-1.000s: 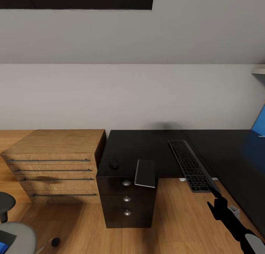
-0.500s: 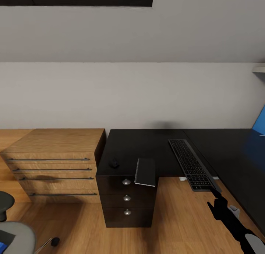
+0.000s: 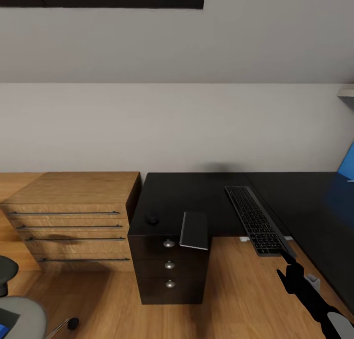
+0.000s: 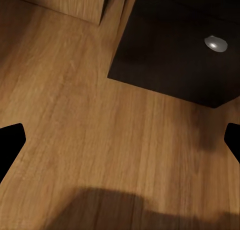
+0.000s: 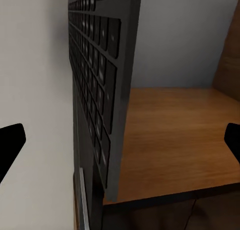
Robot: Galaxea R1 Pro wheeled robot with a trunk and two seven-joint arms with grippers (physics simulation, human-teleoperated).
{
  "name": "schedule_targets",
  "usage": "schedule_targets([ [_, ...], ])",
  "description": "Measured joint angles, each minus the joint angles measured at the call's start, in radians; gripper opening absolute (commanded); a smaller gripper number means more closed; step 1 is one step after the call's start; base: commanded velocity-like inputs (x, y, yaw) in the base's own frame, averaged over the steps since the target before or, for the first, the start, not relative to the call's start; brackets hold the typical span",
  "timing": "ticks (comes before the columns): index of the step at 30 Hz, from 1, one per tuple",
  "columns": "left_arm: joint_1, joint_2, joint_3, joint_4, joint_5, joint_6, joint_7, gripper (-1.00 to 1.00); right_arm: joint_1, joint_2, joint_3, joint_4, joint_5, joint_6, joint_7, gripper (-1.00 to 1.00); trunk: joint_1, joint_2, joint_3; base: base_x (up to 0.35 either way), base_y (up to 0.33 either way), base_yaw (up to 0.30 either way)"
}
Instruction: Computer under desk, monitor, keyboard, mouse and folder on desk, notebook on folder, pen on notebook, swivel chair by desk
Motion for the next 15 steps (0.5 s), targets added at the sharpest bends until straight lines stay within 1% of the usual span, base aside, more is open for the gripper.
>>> schedule_targets([
  [4,0.000,0.000,-0.001,0.000,0.000,-0.001,-0.001,1.00,0.000,0.000,0.001,0.000,0.000,0.000,0.000,1.00,0.000,0.000,0.000,0.211,0.000,0.000],
  [6,0.000,0.001,-0.002,0.000,0.000,0.000,-0.001,1.00,0.000,0.000,0.001,0.000,0.000,0.000,0.000,1.00,0.000,0.000,0.000,0.122,0.000,0.000],
  [15,0.000,0.002,-0.002,0.000,0.001,0.000,-0.001,1.00,0.000,0.000,0.001,0.000,0.000,0.000,0.000,1.00,0.000,0.000,0.000,0.033,0.000,0.000],
])
